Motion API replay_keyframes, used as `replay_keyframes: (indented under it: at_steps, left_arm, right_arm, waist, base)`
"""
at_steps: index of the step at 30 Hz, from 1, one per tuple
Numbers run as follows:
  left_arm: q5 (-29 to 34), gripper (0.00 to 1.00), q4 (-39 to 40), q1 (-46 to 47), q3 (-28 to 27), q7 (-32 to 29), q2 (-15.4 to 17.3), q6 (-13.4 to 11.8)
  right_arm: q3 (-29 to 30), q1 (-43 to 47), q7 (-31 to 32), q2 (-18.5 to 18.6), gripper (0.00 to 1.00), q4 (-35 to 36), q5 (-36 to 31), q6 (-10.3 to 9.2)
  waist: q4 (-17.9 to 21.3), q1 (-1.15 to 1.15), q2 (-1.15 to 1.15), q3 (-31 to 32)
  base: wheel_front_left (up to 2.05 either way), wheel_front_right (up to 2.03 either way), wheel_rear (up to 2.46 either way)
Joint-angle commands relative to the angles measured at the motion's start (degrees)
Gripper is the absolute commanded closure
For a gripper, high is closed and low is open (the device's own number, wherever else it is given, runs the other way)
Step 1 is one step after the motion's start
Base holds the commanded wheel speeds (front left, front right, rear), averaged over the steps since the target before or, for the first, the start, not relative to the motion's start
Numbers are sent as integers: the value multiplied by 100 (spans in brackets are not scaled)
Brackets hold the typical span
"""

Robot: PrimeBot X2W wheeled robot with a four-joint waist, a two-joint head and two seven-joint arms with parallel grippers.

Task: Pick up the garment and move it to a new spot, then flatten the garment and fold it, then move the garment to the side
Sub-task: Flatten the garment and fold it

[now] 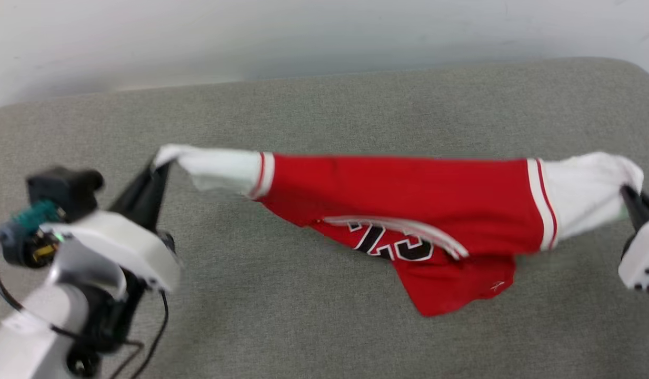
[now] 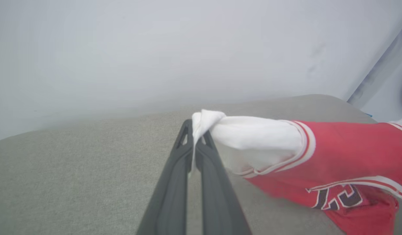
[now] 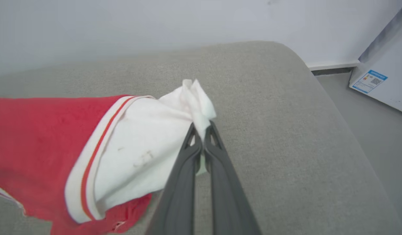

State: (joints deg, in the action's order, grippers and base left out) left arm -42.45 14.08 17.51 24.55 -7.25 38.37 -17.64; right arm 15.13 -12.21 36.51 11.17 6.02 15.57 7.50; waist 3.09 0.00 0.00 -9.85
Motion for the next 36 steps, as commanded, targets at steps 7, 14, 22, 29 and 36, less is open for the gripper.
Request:
replay_keyframes:
  at_steps: [7, 14, 22, 29, 36]
  left_arm:
    - [-465, 100, -939, 1447, -401, -97, -230, 453]
    - [-287, 100, -2017, 2940, -383, -104, -425, 691]
    - [91, 100, -3284, 4930, -482, 327, -603, 929]
    - [345, 100, -4004, 6373, -564, 668, -559, 1154]
    - [524, 100, -4386, 7241, -496, 730, -485, 1340]
  right_arm:
    - [-472, -1391, -275, 290, 100, -288, -164, -2]
    - [-776, -2746, -408, 466, 100, -754, -150, -3]
    - [-871, -4757, -1039, 385, 100, -1411, -424, -2]
    - [-831, -6327, -1617, 260, 100, -2044, -724, -3]
    - [-918, -7364, -1963, 170, 100, -2653, -840, -3]
  waist:
    - [-111, 0, 0, -60]
    - [-199, 0, 0, -473]
    - [-245, 0, 0, -1219]
    - [-167, 0, 0, -1728]
    - [-121, 0, 0, -2201]
  base:
    - [0, 0, 0]
    - [0, 0, 0]
    - [0, 0, 0]
    - [0, 0, 0]
    - [0, 0, 0]
